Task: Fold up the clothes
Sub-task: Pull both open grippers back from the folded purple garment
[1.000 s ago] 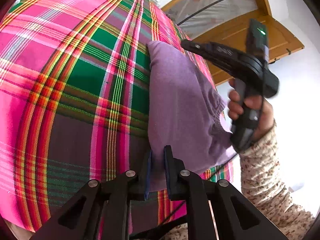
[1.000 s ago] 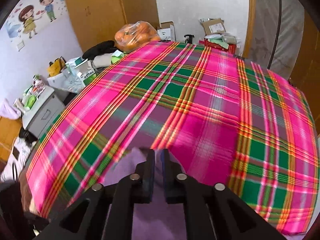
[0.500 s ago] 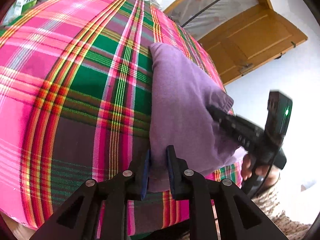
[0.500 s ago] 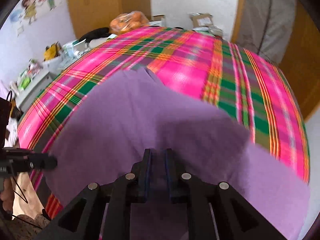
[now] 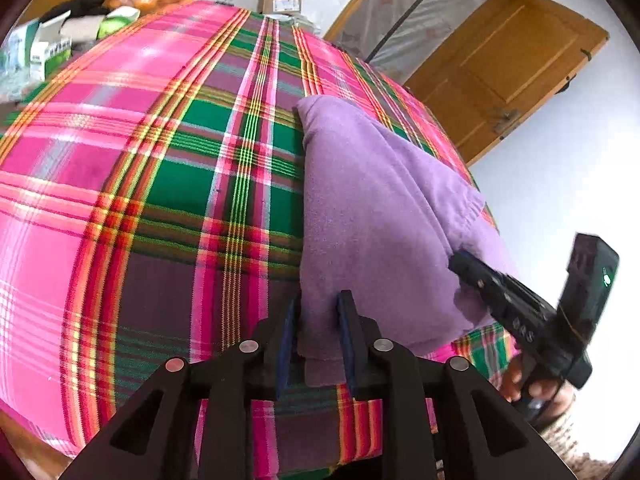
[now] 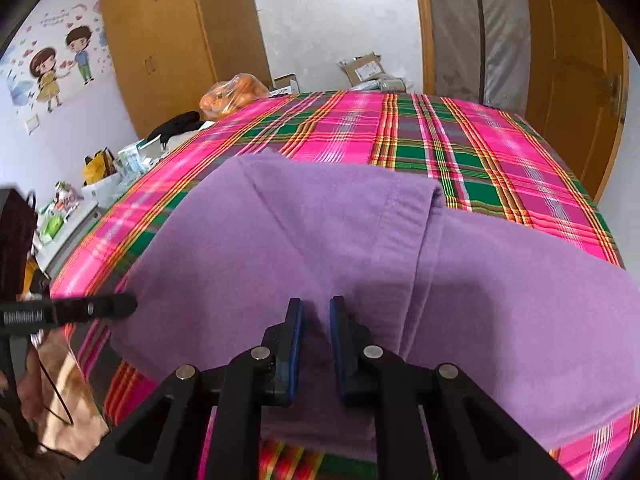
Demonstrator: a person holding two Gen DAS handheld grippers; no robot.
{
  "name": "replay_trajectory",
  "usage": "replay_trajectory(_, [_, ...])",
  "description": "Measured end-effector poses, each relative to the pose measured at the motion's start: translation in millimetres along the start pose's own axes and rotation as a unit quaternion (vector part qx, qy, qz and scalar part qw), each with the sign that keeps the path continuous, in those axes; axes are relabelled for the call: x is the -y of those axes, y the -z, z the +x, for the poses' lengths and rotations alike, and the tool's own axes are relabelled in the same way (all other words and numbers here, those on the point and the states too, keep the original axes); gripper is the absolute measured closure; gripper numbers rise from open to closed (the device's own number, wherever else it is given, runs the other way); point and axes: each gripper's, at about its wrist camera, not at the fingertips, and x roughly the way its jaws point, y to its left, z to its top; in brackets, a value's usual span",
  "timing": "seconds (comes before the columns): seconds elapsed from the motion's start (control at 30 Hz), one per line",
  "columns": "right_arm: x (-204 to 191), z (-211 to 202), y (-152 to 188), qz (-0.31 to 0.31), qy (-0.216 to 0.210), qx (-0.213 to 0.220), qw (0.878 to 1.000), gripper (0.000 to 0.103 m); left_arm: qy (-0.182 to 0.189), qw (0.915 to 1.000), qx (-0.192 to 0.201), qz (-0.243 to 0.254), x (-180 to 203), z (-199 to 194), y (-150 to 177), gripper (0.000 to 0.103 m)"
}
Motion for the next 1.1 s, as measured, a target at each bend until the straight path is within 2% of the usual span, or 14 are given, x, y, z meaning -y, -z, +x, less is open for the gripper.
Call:
replay_trajectory(0.13, [-10, -12, 15, -0.027, 0.012, 0.021, 0.999, 0.089, -0.026, 0.9994, 0.012, 0.021, 5, -3, 4, 0.076])
replay_trajectory(0.27, [-9, -23, 19, -0.015, 0.015, 0.021, 1.000, 0.090, -0.051, 0.9976, 0.020, 0.043, 9, -6, 8, 0.071])
replay_trajectory(0.37, [-11, -32, 18, -0.009, 0.039, 0.044, 0.998, 0.089, -0.076, 0.9950, 0.028, 0.058, 11, -10, 12, 0.066])
replay_trajectory(0.47, [-11, -30, 11, -0.011, 0.067, 0.053, 0.996, 0.075, -0.107, 0.9906, 0.038, 0.076, 14, -13, 15, 0.065])
replay_trajectory(0.67, [-12, -23, 26, -0.032, 0.103, 0.052, 0.993, 0.072, -0.140, 0.9860, 0.044, 0.080, 13, -12, 17, 0.065])
replay_trajectory(0.7, [-11, -25, 31, -0.035, 0.107, 0.051, 0.992, 0.066, -0.147, 0.9851, 0.044, 0.079, 12, -13, 17, 0.065])
replay_trajectory(0.73, [-9, -27, 35, -0.035, 0.107, 0.051, 0.992, 0.062, -0.152, 0.9845, 0.043, 0.077, 11, -12, 16, 0.065])
replay_trajectory(0.9, [21, -35, 46, 0.056, 0.038, 0.047, 0.997, 0.058, -0.170, 0.9817, 0.041, 0.075, 7, -16, 21, 0.066])
replay_trajectory(1.0, [14, -46, 44, 0.037, 0.049, 0.055, 0.997, 0.058, -0.171, 0.9819, 0.038, 0.072, 6, -15, 19, 0.066])
replay_trajectory(1.1, [8, -58, 36, 0.018, 0.063, 0.091, 0.994, 0.059, -0.177, 0.9807, 0.038, 0.074, 7, -16, 21, 0.066])
